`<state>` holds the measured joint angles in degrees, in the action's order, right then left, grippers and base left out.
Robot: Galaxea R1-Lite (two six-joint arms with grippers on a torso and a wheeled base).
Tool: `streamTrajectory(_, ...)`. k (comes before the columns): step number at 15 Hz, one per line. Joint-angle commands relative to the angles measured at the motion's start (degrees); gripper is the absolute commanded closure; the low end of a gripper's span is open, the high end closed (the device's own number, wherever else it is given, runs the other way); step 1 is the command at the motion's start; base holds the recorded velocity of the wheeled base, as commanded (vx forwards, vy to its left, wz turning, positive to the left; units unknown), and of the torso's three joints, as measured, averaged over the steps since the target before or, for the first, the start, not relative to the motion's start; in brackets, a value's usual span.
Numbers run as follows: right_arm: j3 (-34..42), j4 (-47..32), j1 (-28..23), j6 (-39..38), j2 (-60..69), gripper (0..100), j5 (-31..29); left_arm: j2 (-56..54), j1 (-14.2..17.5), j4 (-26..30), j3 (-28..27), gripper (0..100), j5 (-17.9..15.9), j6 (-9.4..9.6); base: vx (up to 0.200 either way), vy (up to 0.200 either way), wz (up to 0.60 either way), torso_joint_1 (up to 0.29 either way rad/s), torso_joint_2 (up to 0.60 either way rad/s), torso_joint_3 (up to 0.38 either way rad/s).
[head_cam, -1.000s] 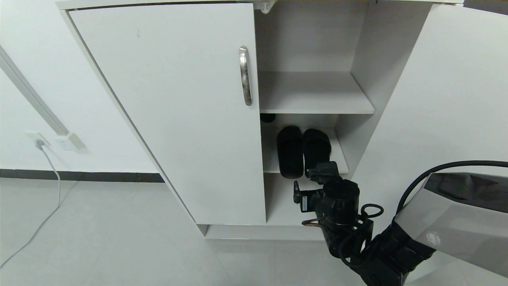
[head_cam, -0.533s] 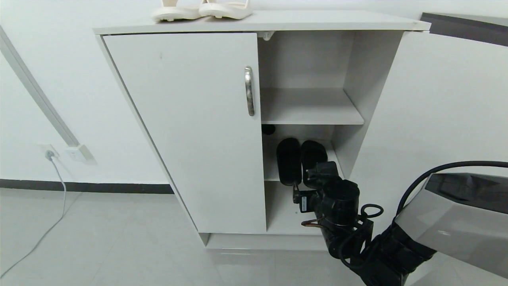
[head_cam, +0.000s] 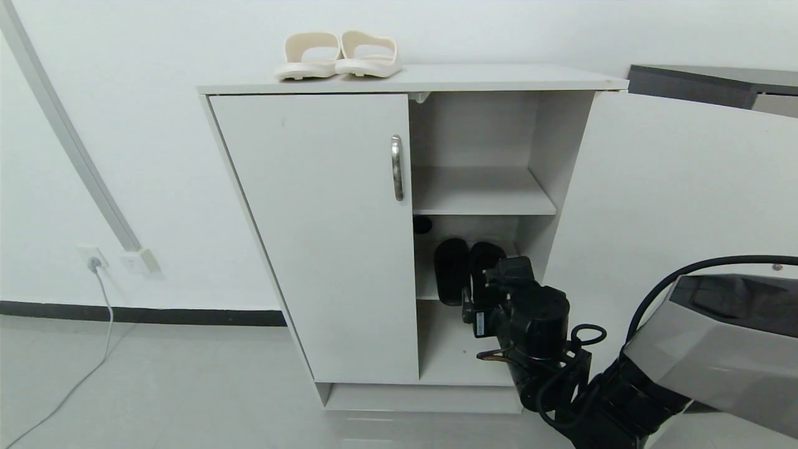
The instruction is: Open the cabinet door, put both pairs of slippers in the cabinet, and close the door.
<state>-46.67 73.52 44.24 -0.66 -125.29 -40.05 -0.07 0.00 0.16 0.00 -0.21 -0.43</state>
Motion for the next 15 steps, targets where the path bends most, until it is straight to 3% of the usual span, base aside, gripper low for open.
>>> streamTrajectory(1,1.58,0.22,-0.03,0.22,-0.13,0,0.06,0.07,0.0,0.02,0.0,100,0.03,-0.01,0.0,0.0,0.0,0.002,0.01,0.066)
streamTrajectory(13,6.41,6.81,0.06,3.73,-0.92,0,3.92,0.07,0.0,0.02,0.0,100,0.03,-0.1,0.0,0.0,0.0,0.0,0.0,0.0)
streamTrajectory(15,7.11,7.6,0.23,3.82,-0.65,0,5.86,0.07,0.0,0.02,0.0,100,0.03,-0.1,0.0,0.2,0.0,0.002,0.0,0.005)
